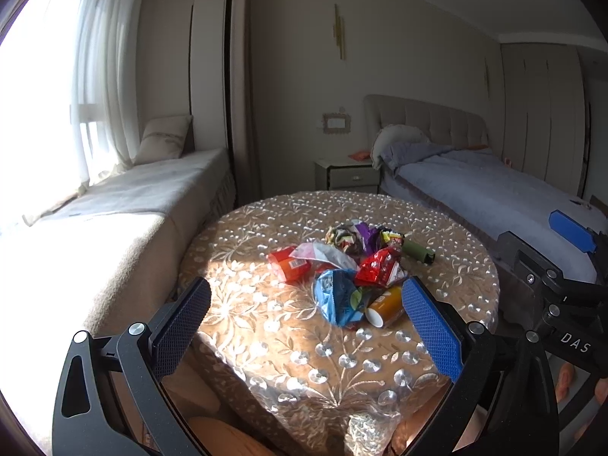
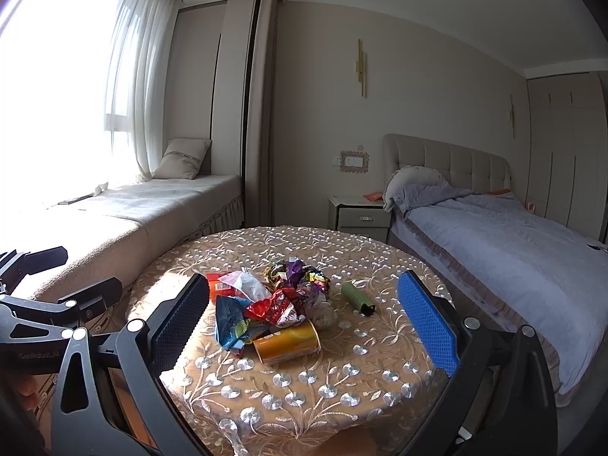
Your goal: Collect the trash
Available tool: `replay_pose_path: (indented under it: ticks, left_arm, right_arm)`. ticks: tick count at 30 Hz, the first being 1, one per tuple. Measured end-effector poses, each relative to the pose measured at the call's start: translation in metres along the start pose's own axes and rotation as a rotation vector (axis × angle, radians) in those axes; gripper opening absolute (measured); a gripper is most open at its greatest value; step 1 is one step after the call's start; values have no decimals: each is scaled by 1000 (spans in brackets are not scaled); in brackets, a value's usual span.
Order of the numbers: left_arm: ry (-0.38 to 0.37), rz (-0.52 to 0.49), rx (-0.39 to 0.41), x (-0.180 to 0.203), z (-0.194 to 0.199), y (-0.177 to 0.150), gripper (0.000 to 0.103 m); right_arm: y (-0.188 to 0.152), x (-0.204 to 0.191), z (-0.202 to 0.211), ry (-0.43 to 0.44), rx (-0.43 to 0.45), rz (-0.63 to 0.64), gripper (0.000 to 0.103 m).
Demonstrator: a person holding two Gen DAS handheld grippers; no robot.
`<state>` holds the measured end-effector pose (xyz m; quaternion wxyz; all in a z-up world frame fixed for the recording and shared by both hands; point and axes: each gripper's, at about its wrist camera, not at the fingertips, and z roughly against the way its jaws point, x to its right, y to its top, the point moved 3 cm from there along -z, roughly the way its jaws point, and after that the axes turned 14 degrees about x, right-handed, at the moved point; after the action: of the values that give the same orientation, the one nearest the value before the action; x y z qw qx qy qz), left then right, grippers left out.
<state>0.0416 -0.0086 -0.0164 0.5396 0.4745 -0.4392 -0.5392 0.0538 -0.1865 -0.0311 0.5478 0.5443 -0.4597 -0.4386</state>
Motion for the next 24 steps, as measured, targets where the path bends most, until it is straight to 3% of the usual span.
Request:
replay_pose_path:
  ticks: [24]
  left_arm:
    - [-19,-3,-79,4,-58,-6,98]
  right_arm:
    - [-15,4,-55,5,-84,-20,99]
